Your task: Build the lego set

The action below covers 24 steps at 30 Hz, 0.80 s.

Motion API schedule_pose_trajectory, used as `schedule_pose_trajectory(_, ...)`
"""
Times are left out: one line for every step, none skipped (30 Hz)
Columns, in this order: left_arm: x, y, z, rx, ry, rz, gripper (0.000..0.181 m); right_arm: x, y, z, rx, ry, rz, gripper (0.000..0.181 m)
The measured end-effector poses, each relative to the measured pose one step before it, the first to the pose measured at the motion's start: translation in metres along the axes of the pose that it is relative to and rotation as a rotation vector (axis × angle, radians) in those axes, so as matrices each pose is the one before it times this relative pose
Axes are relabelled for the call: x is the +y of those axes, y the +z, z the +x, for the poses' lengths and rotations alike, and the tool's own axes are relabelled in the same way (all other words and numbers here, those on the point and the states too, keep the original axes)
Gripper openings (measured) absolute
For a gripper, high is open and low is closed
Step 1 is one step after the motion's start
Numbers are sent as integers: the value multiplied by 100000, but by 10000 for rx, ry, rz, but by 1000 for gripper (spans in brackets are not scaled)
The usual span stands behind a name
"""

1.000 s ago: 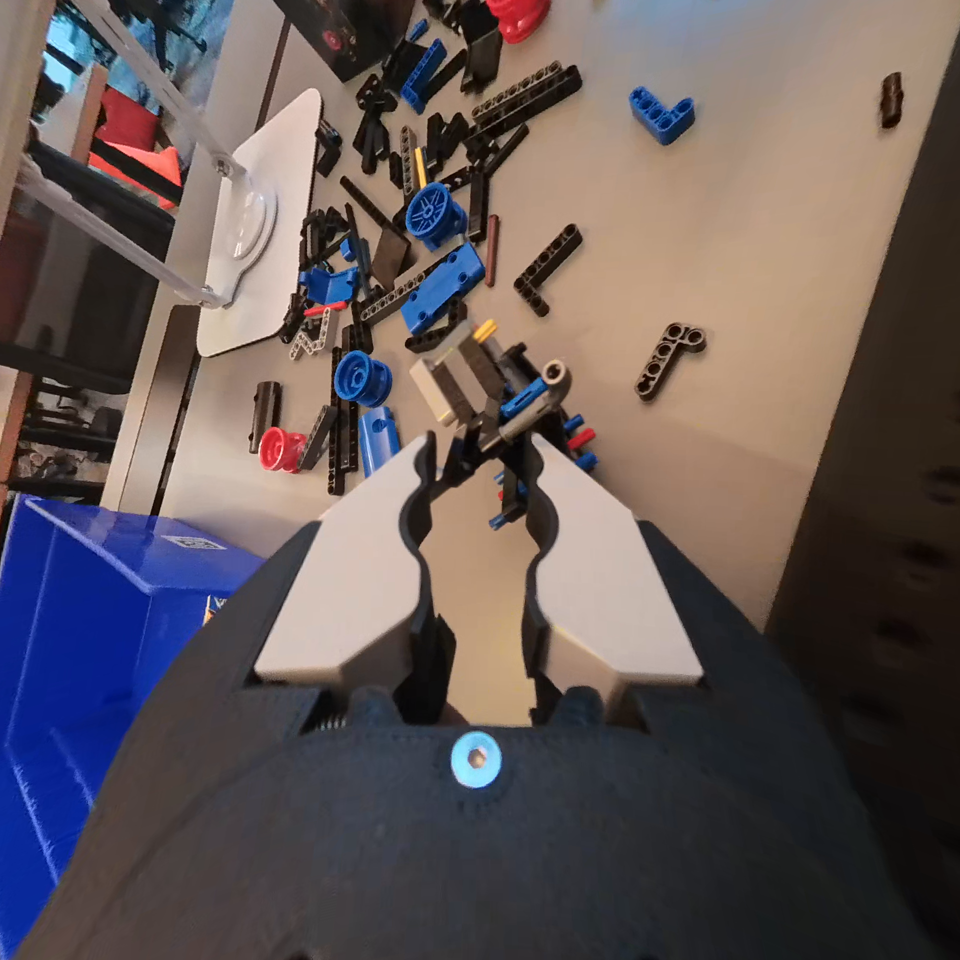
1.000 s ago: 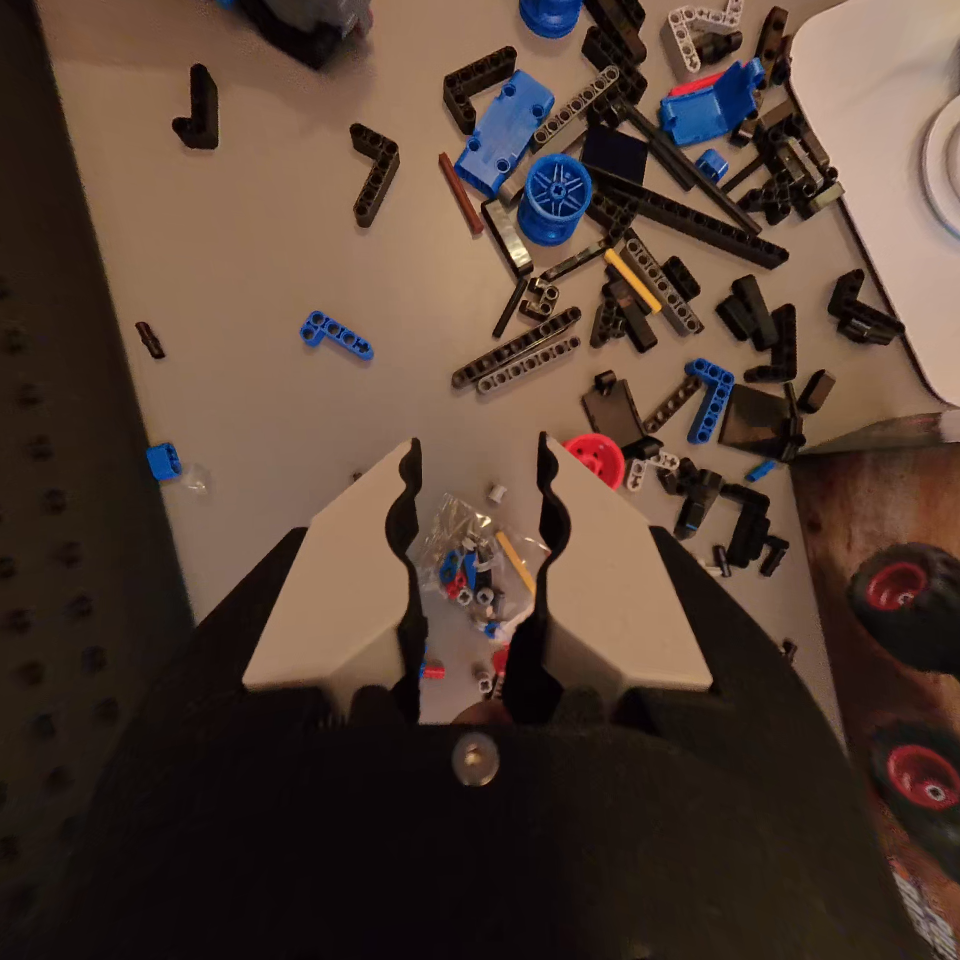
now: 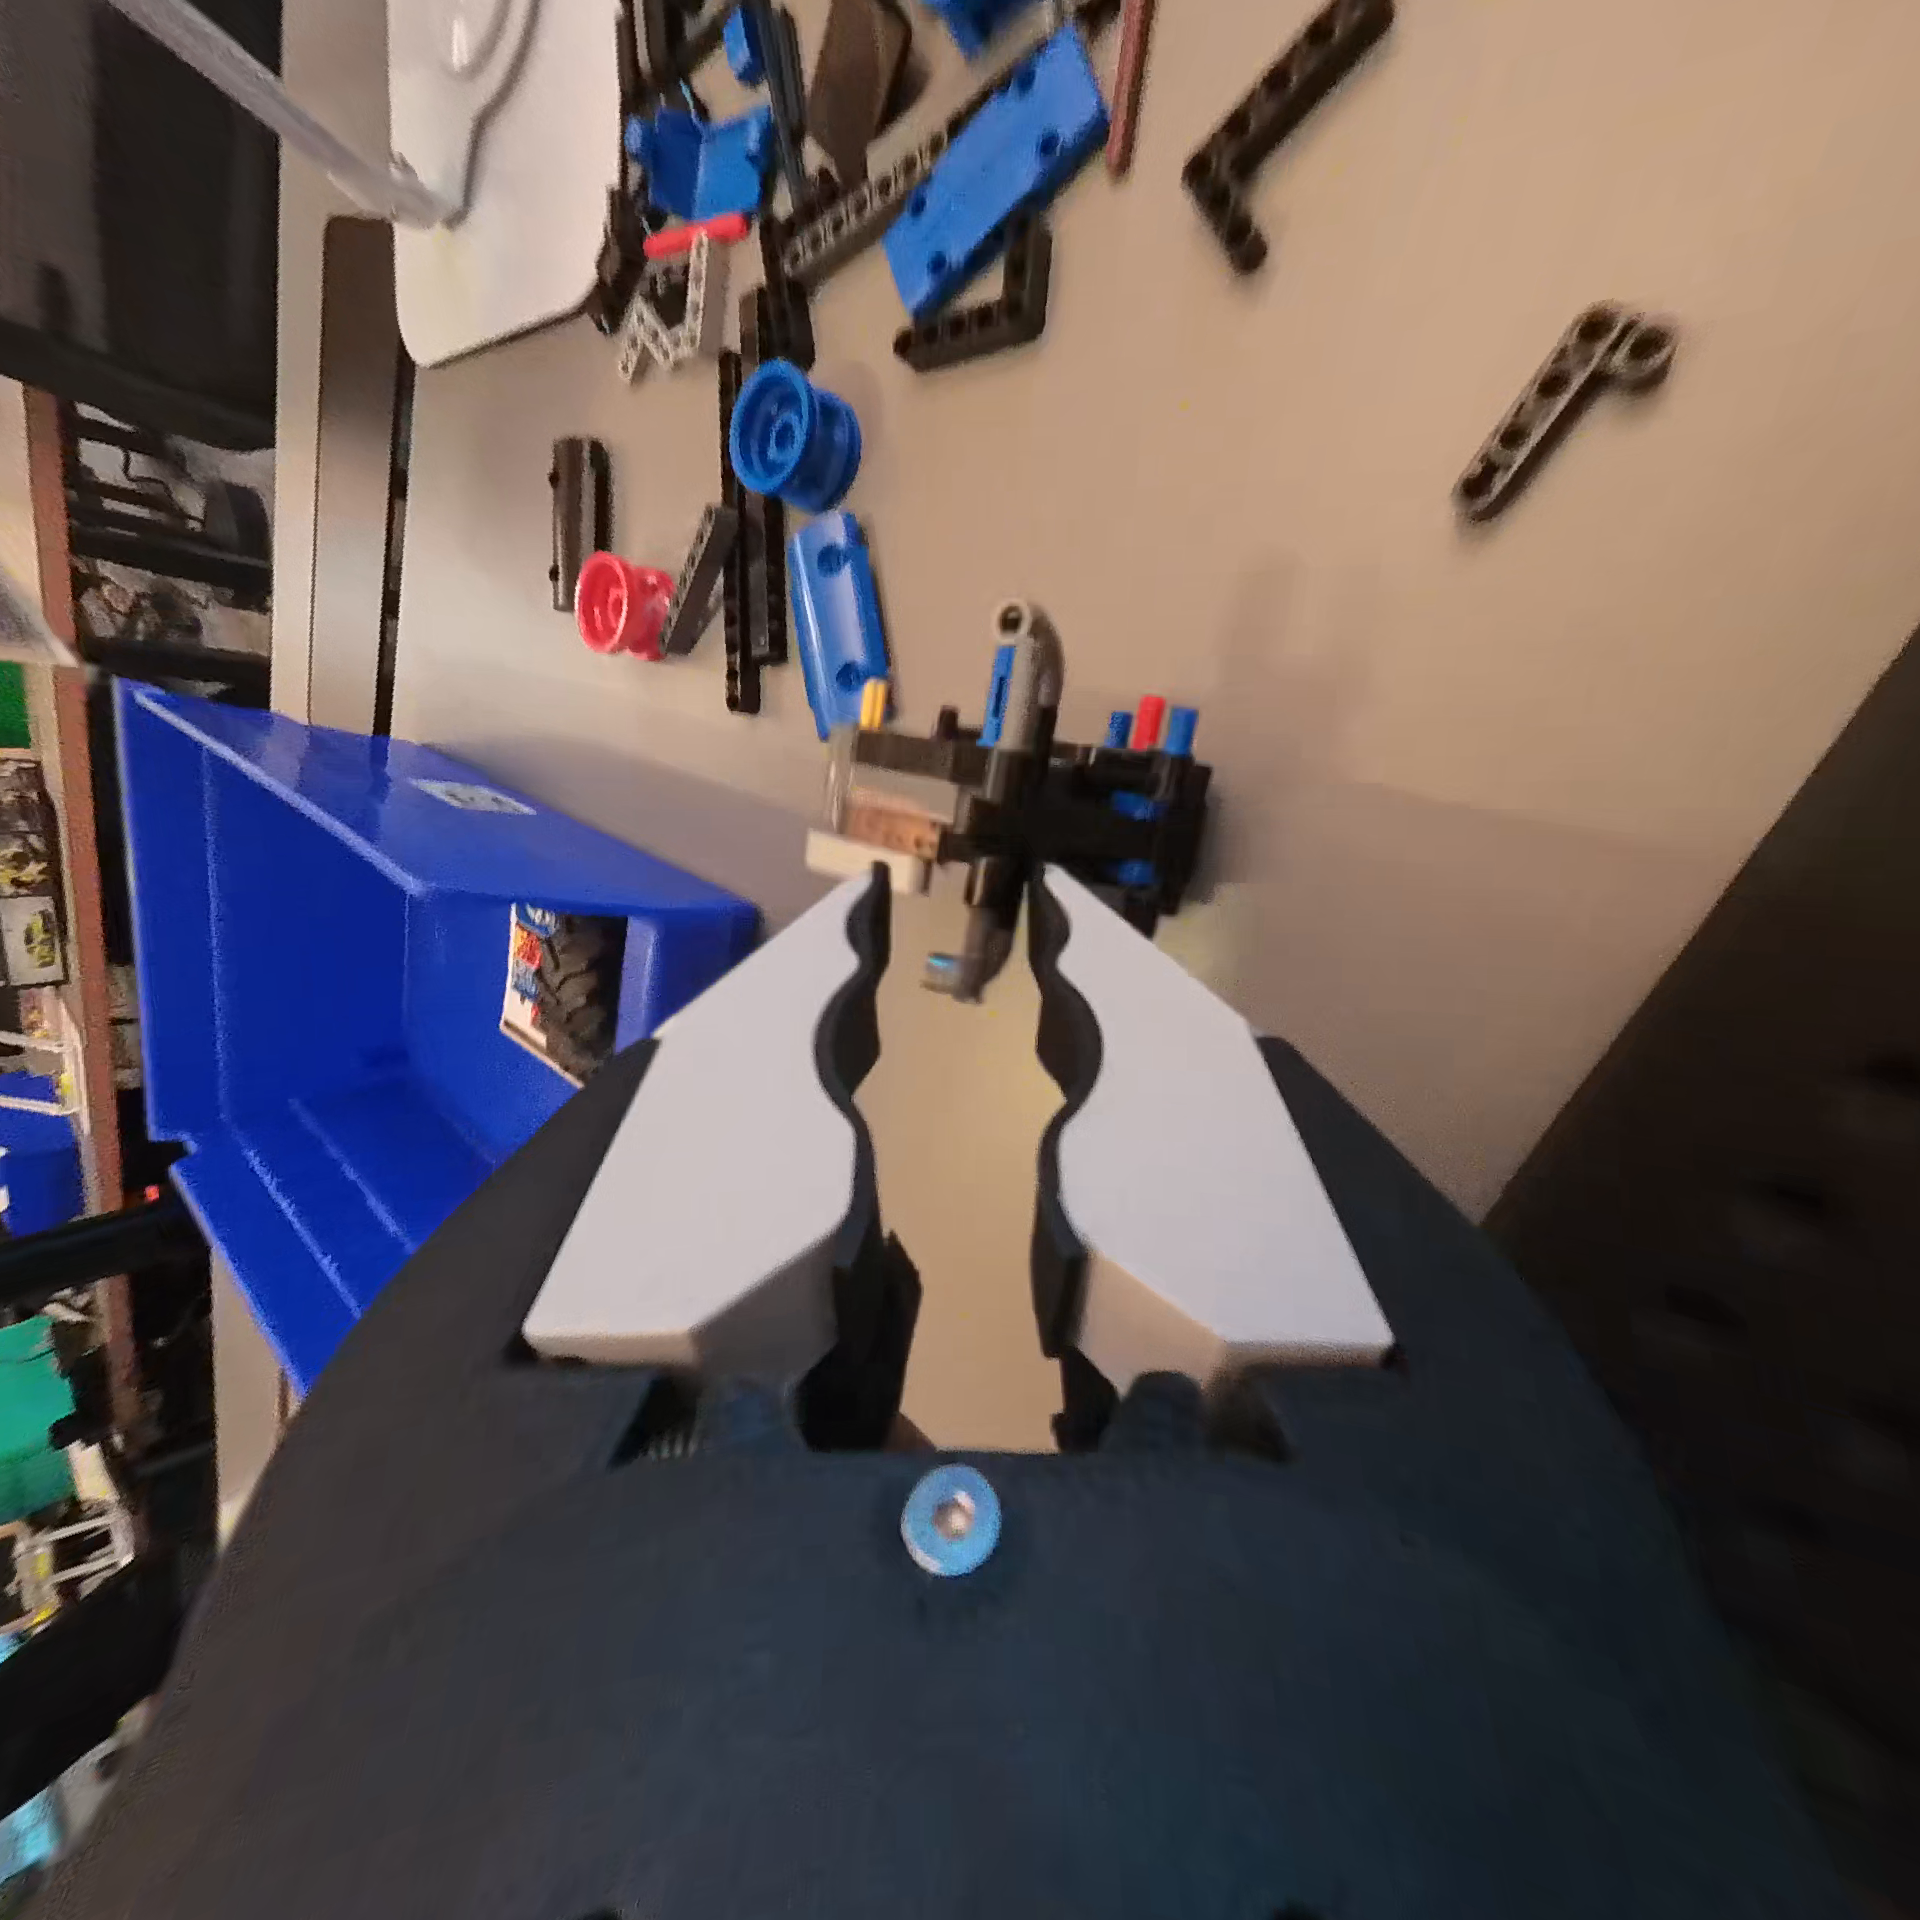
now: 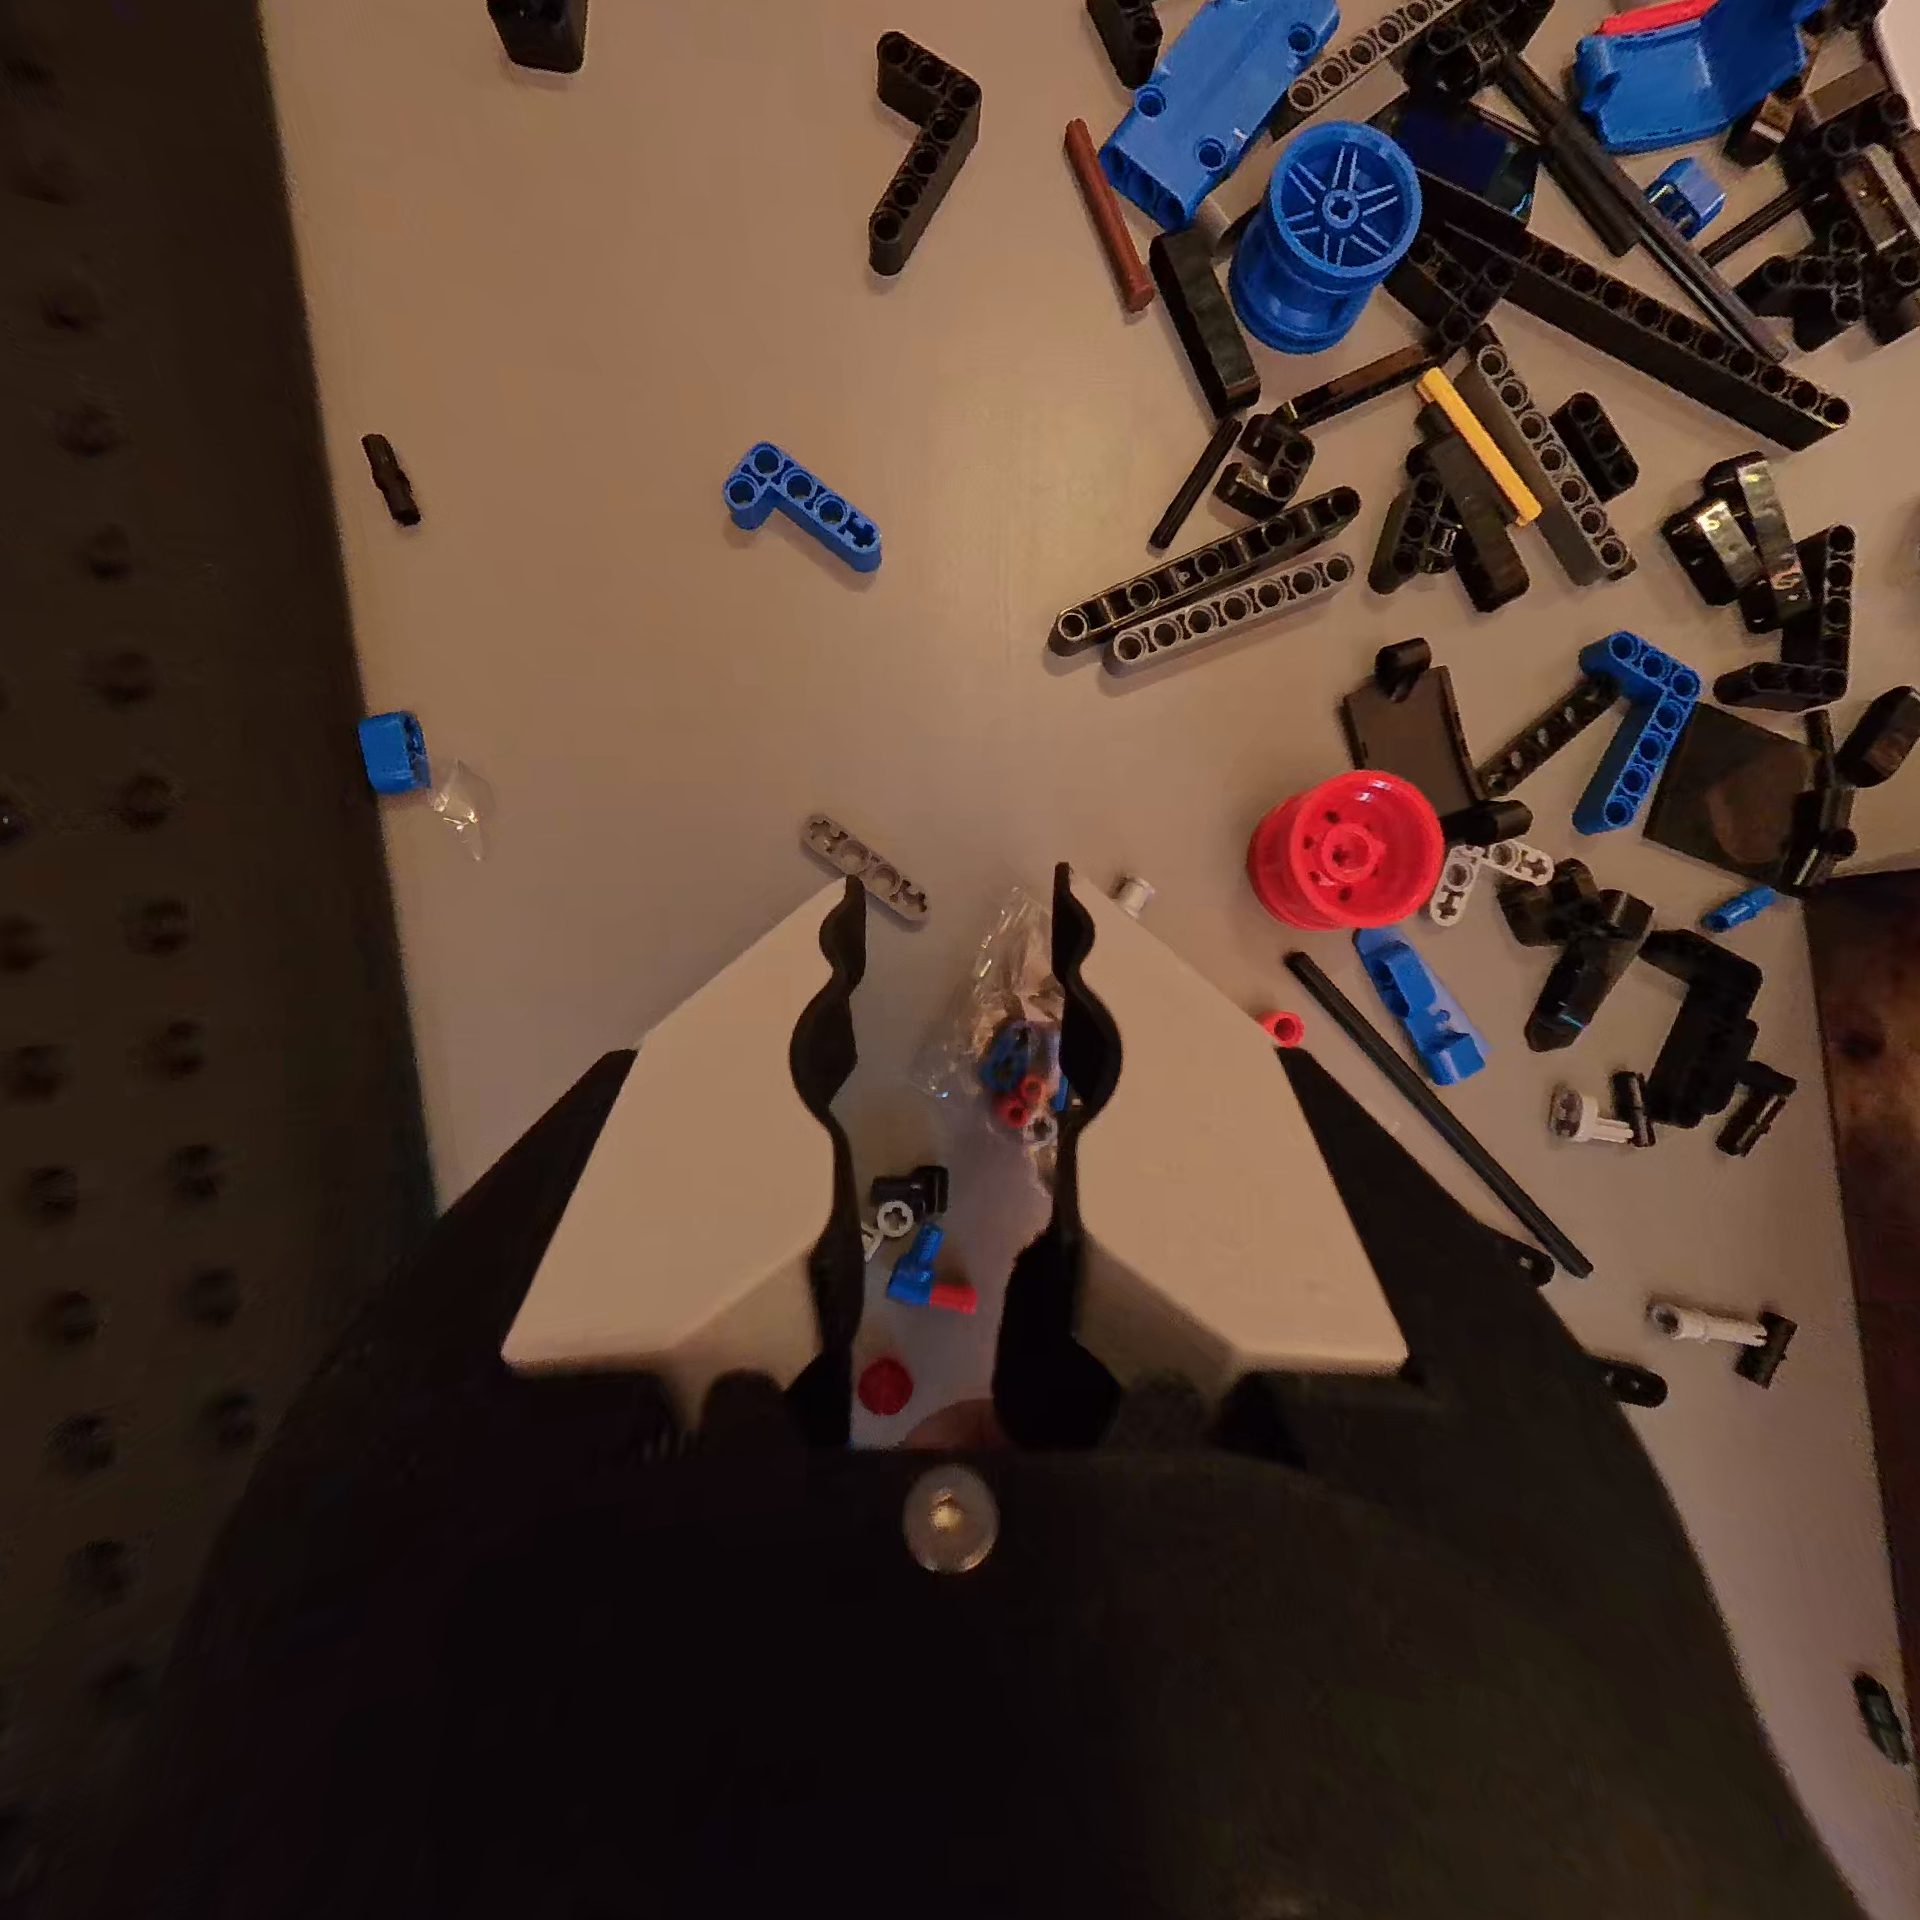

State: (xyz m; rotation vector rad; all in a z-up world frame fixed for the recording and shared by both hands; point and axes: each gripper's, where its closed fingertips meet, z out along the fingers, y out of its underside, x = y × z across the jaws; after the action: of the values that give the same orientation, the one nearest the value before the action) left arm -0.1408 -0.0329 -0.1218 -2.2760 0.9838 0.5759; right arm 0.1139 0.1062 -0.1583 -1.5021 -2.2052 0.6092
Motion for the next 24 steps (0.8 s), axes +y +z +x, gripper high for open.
schedule_pose_trajectory(651, 0, -260, -77, 140, -157, 20, -9, -19, -26, 8, 7, 38, 35)
schedule_pose_trajectory(463, -110, -391, -152, 178, -139, 16, 25, -52, -21, 10, 17, 31, 35)
schedule_pose_trajectory(638, -35, -445, -156, 74, -88, 15, 43, -49, 16, 8, 14, 31, 35)
schedule_pose_trajectory(424, -51, -474, -154, -138, -65, 17, 63, -39, 20, 6, 10, 32, 35)
schedule_pose_trajectory(317, -48, -216, -17, -150, 9, 20, 36, -67, 26, 2, 16, 32, 35)
schedule_pose_trajectory(108, -96, -20, 42, -107, 115, 26, 19, -16, 49, 3, 18, 32, 35)
schedule_pose_trajectory(112, -112, -123, -40, -186, 72, 34, -5, 26, 50, 2, 10, 26, 35)
schedule_pose_trajectory(91, -160, 11, 32, -244, 71, 40, 20, -17, 19, 7, -4, 12, 35)
schedule_pose_trajectory(-175, -231, 244, 125, -243, 208, 44, 2, -31, 23, 11, -14, 14, 35)
schedule_pose_trajectory(-120, -223, 120, 51, -242, 207, 48, -8, -28, -12, -1, -7, 24, 35)
schedule_pose_trajectory(-87, -221, 79, -1, -256, 168, 55, -16, -47, -3, -3, 1, 32, 35)
schedule_pose_trajectory(-261, -243, 212, 74, -298, 245, 58, -23, -16, 25, 5, 3, 31, 35)
schedule_pose_trajectory(-487, -103, 270, 58, -308, 303, 60, -34, 28, 14, 7, 8, 31, 35)
schedule_pose_trajectory(-532, 118, 331, 14, -205, 238, 62, -33, 17, 11, -2, 6, 28, 35)
schedule_pose_trajectory(-235, 232, 333, -19, -75, 43, 62, -22, 35, -2, -10, -2, 21, 35)
schedule_pose_trajectory(108, 367, 2, -219, 21, -171, 62, -7, 41, -11, -11, -13, 5, 35)
schedule_pose_trajectory(206, 475, -21, -231, 110, -216, 60, -10, 44, -20, -3, -21, -5, 35)
schedule_pose_trajectory(194, 443, 431, 69, 155, -149, 56, -54, 56, -31, -3, -25, 12, 35)
schedule_pose_trajectory(208, 411, 310, 52, 117, -118, 53, -71, 39, -45, -11, -16, 29, 35)
schedule_pose_trajectory(307, 306, -26, -75, 73, -149, 46, -88, 15, -44, -11, -12, 28, 35)
schedule_pose_trajectory(259, 149, -30, -20, 79, -81, 41, -62, 13, -37, -3, -21, 12, 35)
schedule_pose_trajectory(-4, -4, -52, 21, -5, 76, 41, -39, 28, -3, 9, -24, -4, 35)
schedule_pose_trajectory(124, 14, -110, 27, -28, -8, 40, -35, 2, 23, 21, -26, -8, 35)
schedule_pose_trajectory(172, 15, -214, -45, 29, -39, 40, -79, -49, 81, 45, -29, 20, 35)
